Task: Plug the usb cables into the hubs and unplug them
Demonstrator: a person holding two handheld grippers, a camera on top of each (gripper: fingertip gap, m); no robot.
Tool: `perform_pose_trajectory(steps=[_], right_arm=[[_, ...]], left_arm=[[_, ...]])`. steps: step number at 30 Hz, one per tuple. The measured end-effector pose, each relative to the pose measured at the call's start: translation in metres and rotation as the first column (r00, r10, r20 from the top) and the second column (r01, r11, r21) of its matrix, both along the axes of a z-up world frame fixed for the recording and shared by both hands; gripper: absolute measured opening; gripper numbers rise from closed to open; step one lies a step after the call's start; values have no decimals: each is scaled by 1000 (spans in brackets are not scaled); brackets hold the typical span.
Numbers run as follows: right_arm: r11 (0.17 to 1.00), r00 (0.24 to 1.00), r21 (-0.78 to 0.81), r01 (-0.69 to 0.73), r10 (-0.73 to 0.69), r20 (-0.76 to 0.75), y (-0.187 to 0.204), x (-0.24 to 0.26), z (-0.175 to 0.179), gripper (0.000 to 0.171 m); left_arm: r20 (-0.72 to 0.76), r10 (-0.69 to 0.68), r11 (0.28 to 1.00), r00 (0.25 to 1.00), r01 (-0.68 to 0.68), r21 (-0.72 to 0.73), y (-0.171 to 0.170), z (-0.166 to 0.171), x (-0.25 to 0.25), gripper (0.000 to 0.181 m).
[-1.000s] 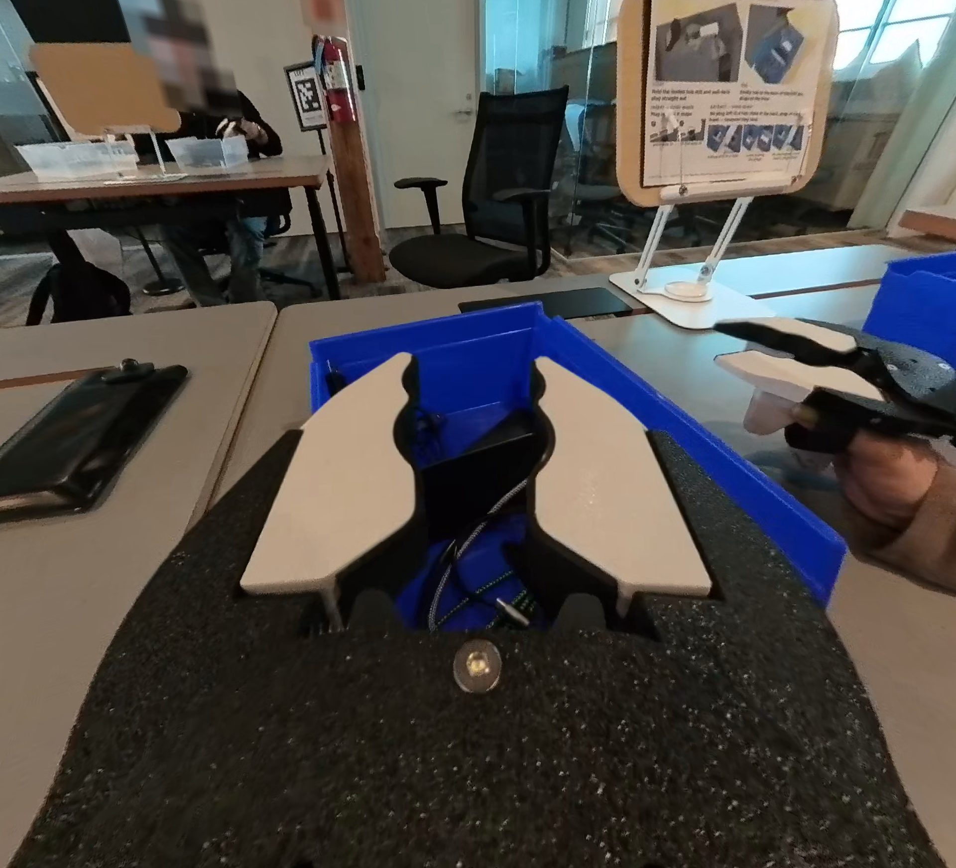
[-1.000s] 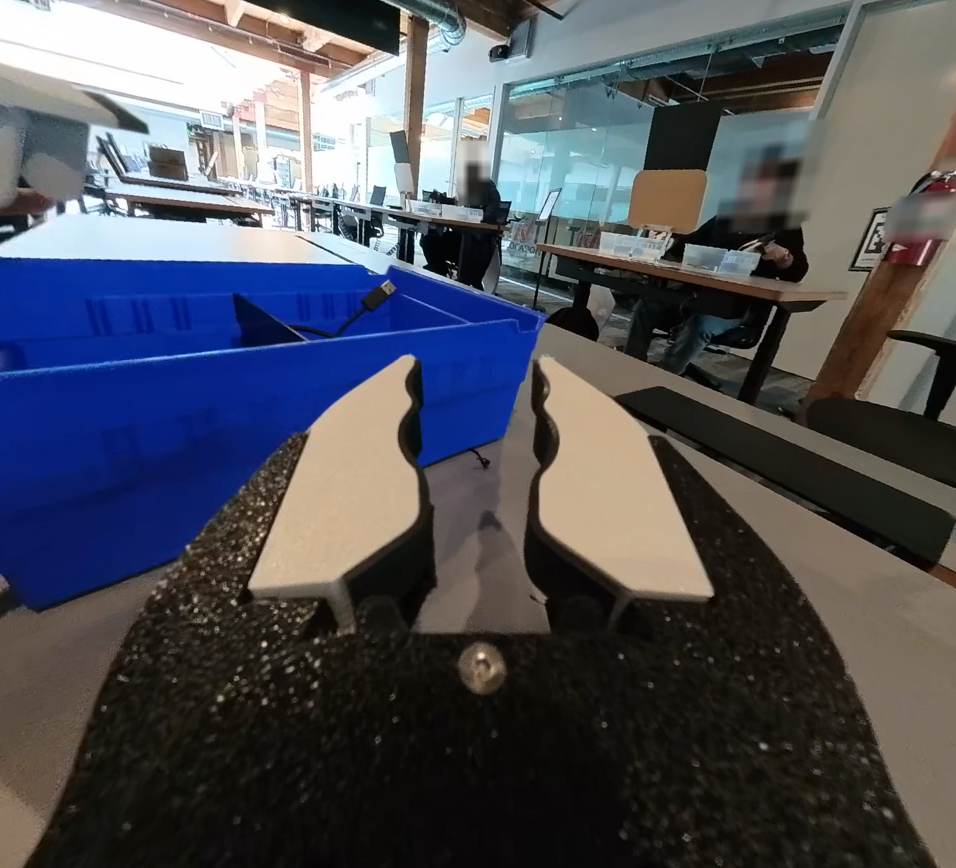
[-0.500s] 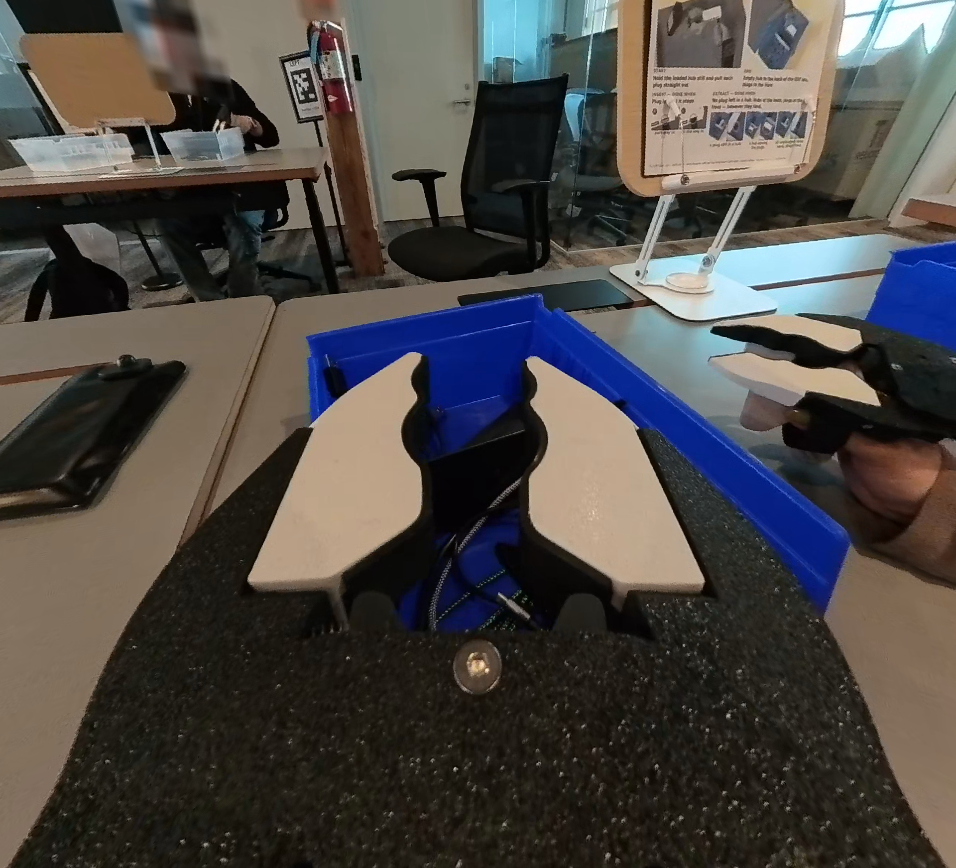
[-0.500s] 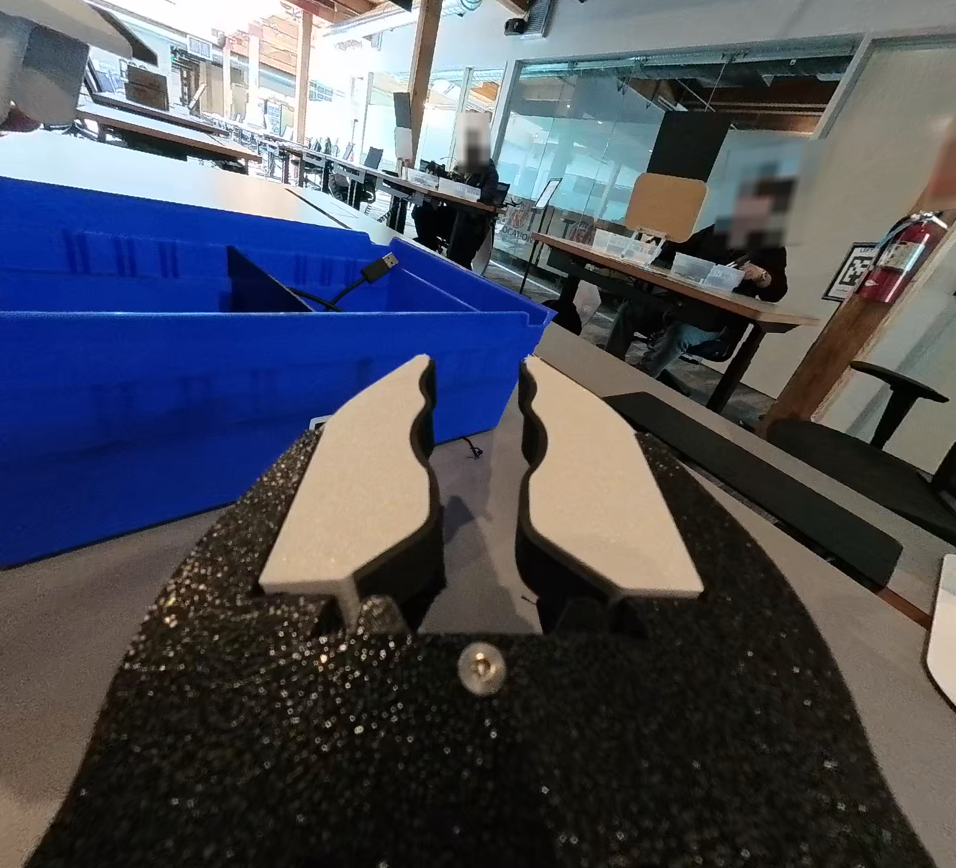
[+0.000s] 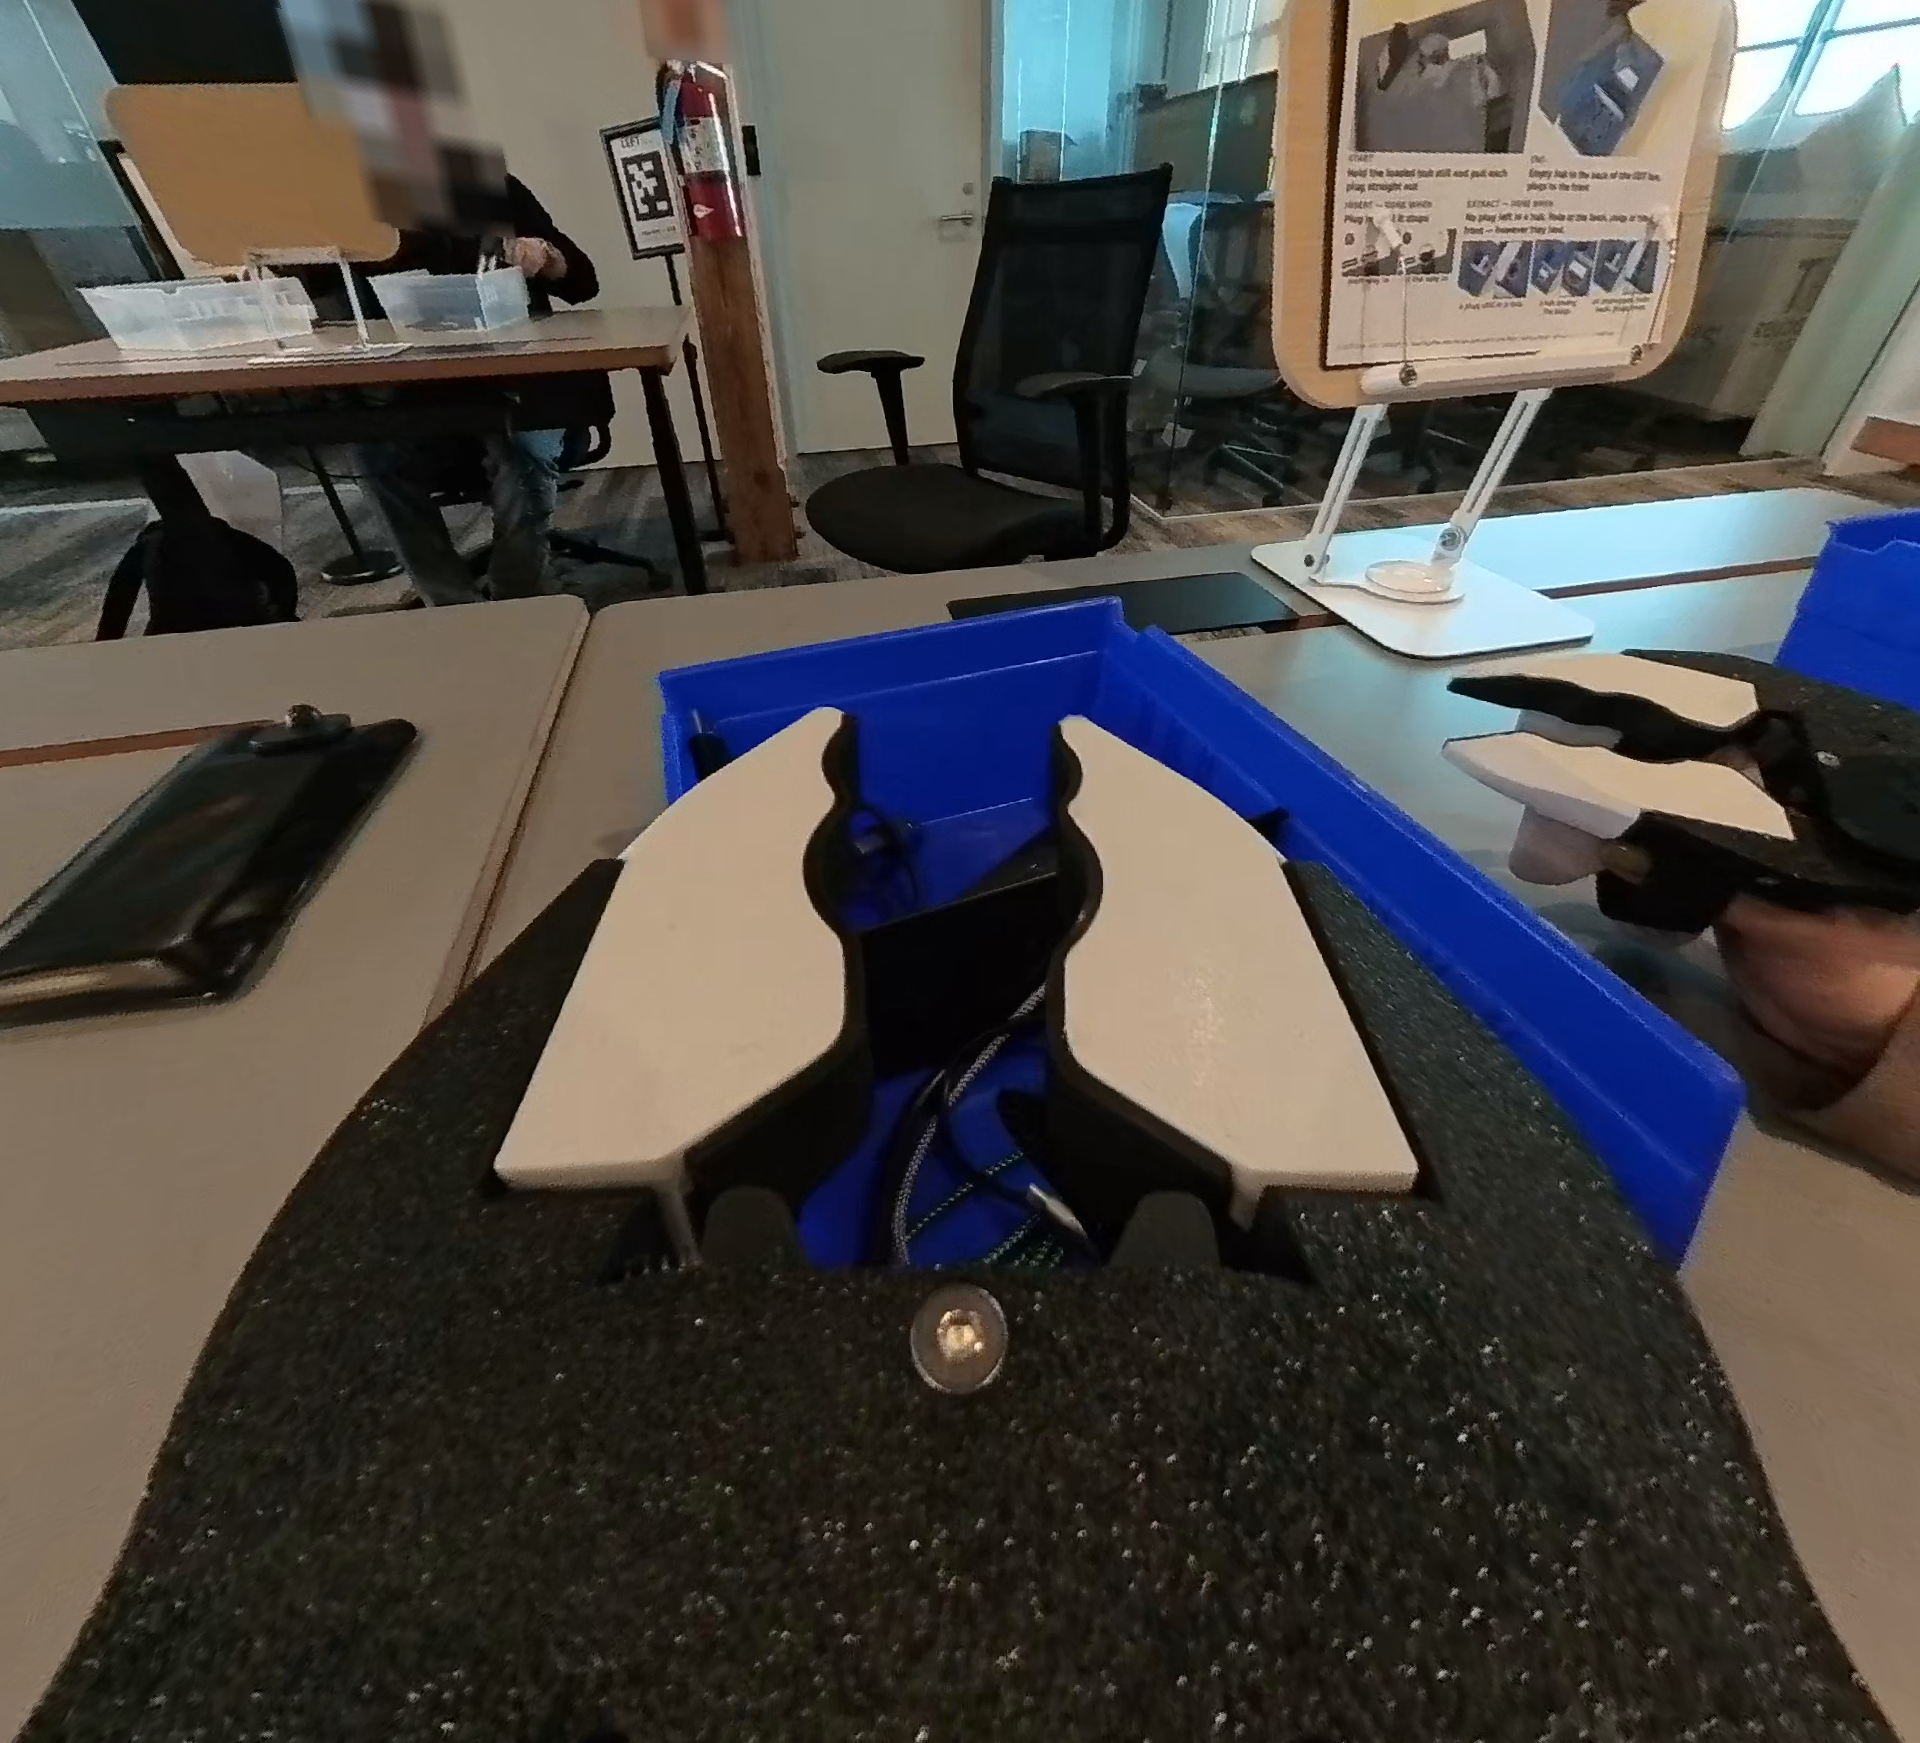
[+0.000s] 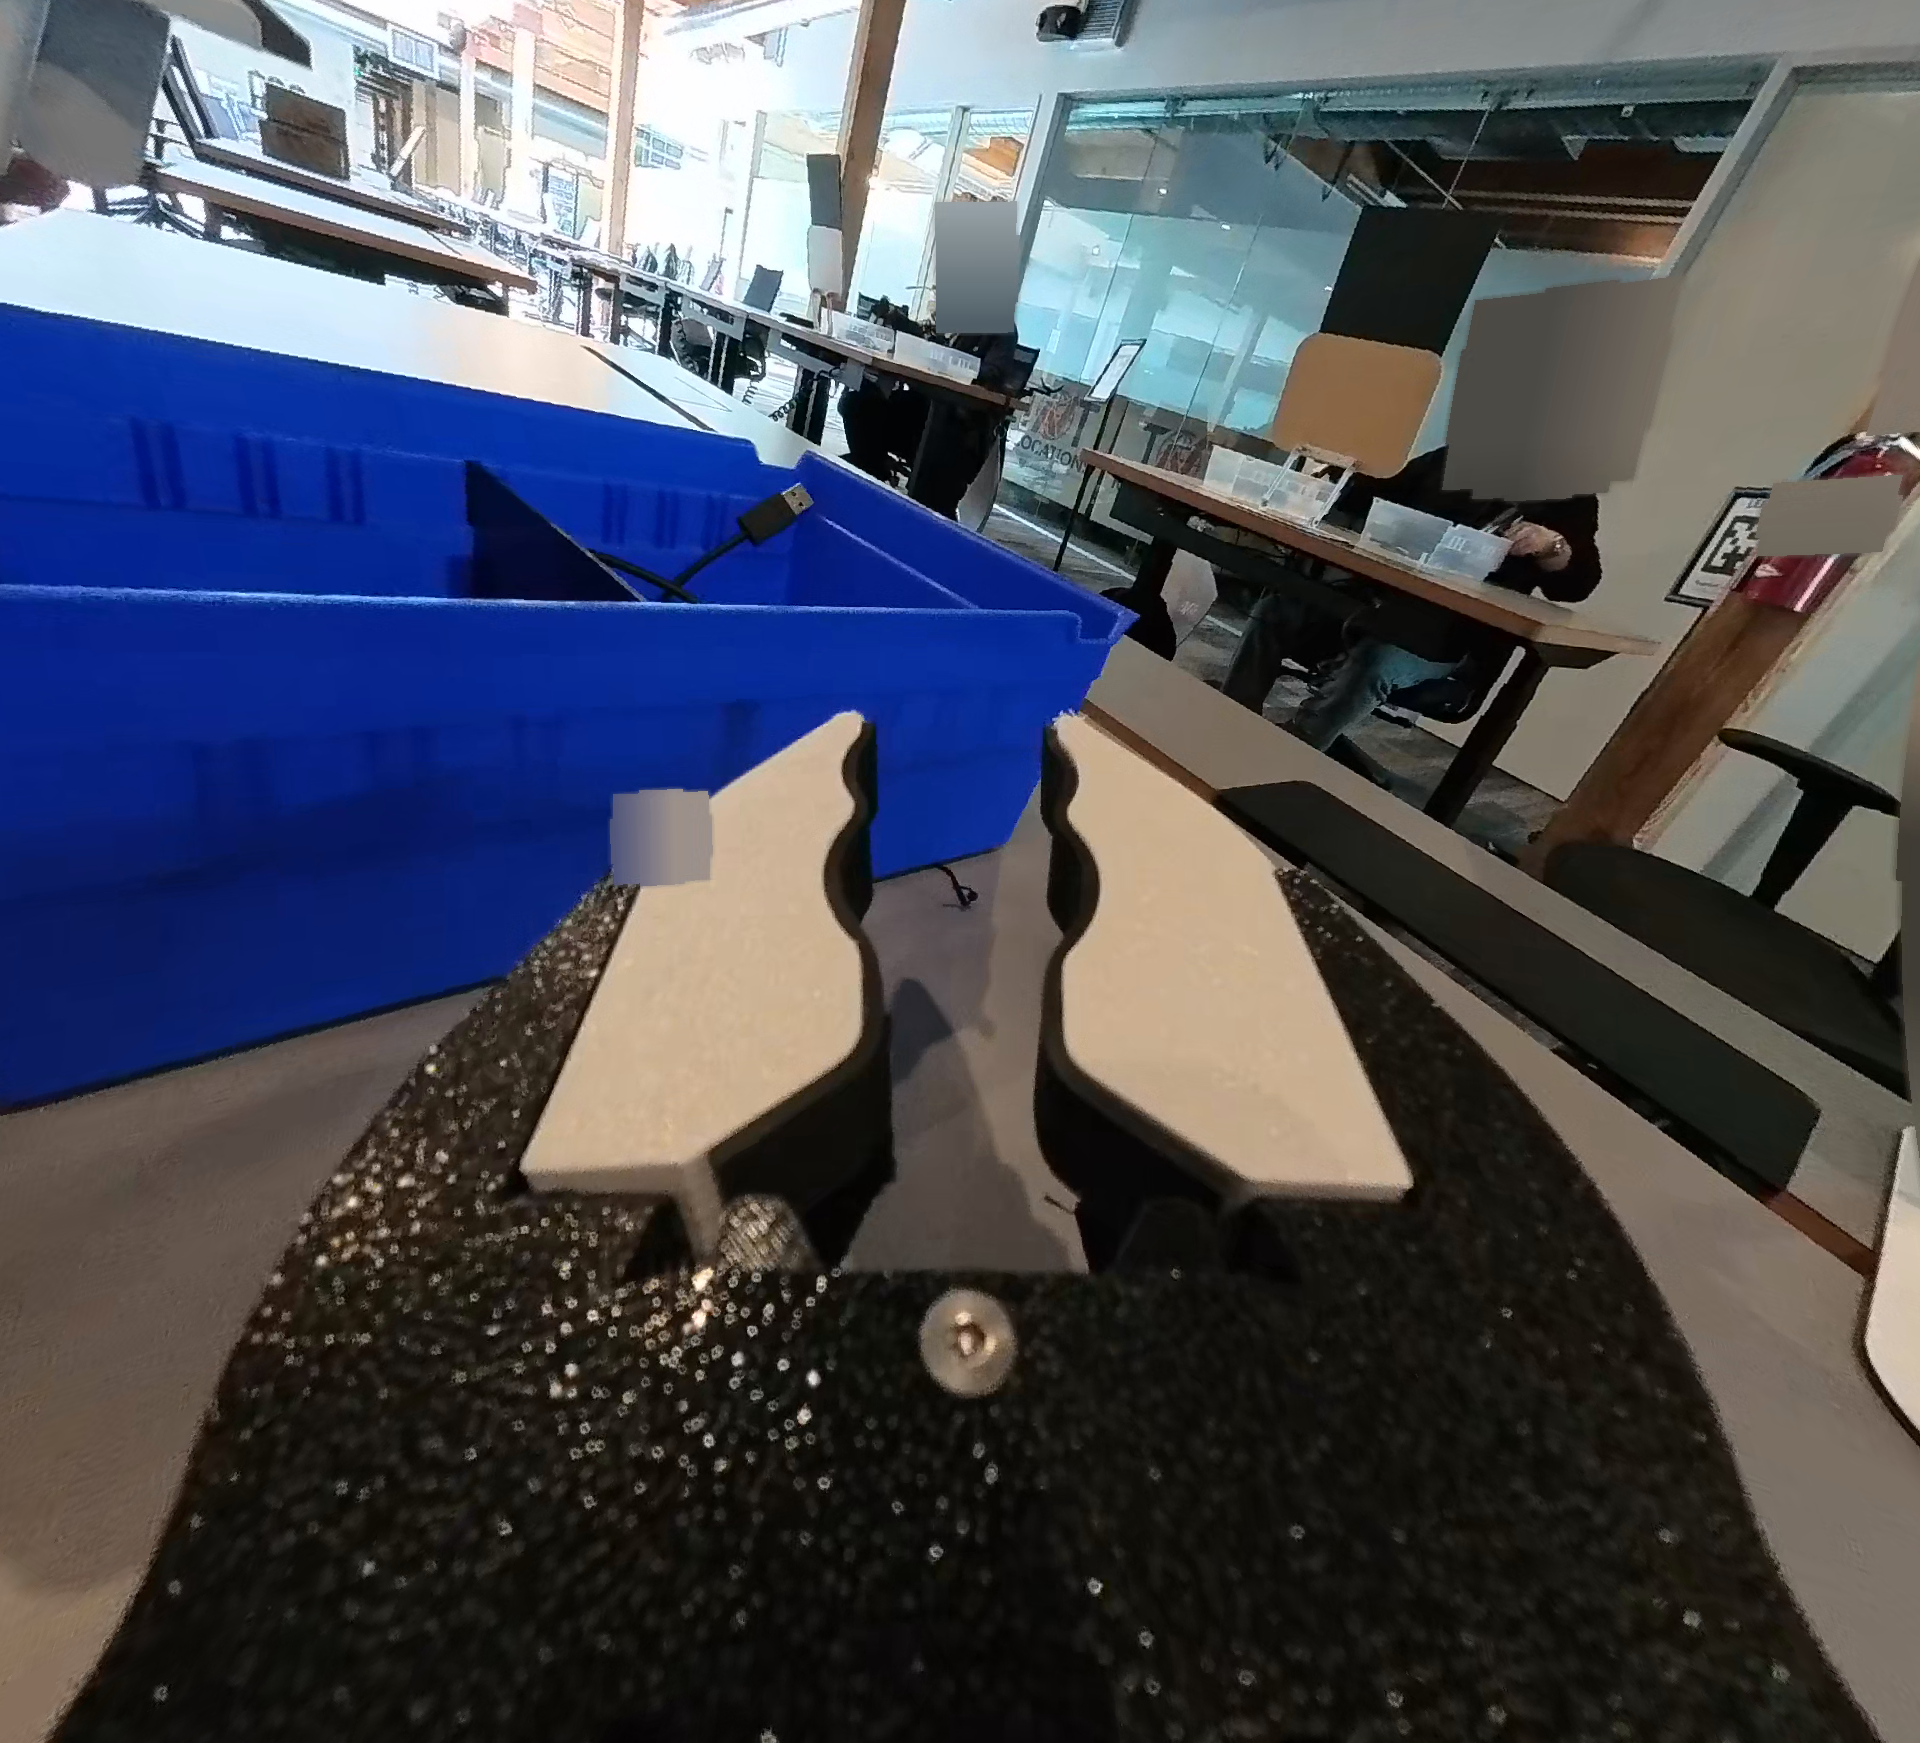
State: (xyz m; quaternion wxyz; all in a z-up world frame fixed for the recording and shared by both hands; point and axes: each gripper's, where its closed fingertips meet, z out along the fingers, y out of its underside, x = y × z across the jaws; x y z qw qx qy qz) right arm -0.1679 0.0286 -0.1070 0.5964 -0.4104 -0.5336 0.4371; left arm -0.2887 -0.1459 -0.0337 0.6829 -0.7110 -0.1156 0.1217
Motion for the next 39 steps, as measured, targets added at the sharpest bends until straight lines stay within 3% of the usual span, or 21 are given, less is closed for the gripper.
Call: perform_pose_trajectory(steps=[14, 22, 27, 29, 31, 33, 39], right_arm=[[999, 1000, 39, -27, 26, 9, -8, -1, 1, 29], [977, 984, 146, -158, 168, -56, -38, -20, 61, 34], [923, 953, 248, -294, 265, 144, -62, -73, 64, 35], [901, 928, 268, -341, 277, 251, -66, -95, 57, 27], [865, 876, 271, -421, 310, 370, -70, -112, 47, 14], [821, 792, 254, -511, 335, 510, -72, -127, 33, 13], [713, 405, 131, -689, 229, 885, -66, -148, -23, 28]], left_arm=[[12, -1, 1000, 1000, 1, 7, -3, 1, -2, 36], [30, 0, 1000, 1000, 0, 1, -9, -2, -7, 37], [47, 20, 1000, 999, -21, 14, -16, -6, -18, 37], [60, 15, 999, 998, -17, 31, -17, -6, -21, 37], [73, 3, 999, 997, -7, 49, -18, -5, -21, 36], [73, 1, 998, 997, -6, 60, -19, -4, -22, 36], [44, 41, 998, 998, -43, 53, -25, -2, -29, 37]])
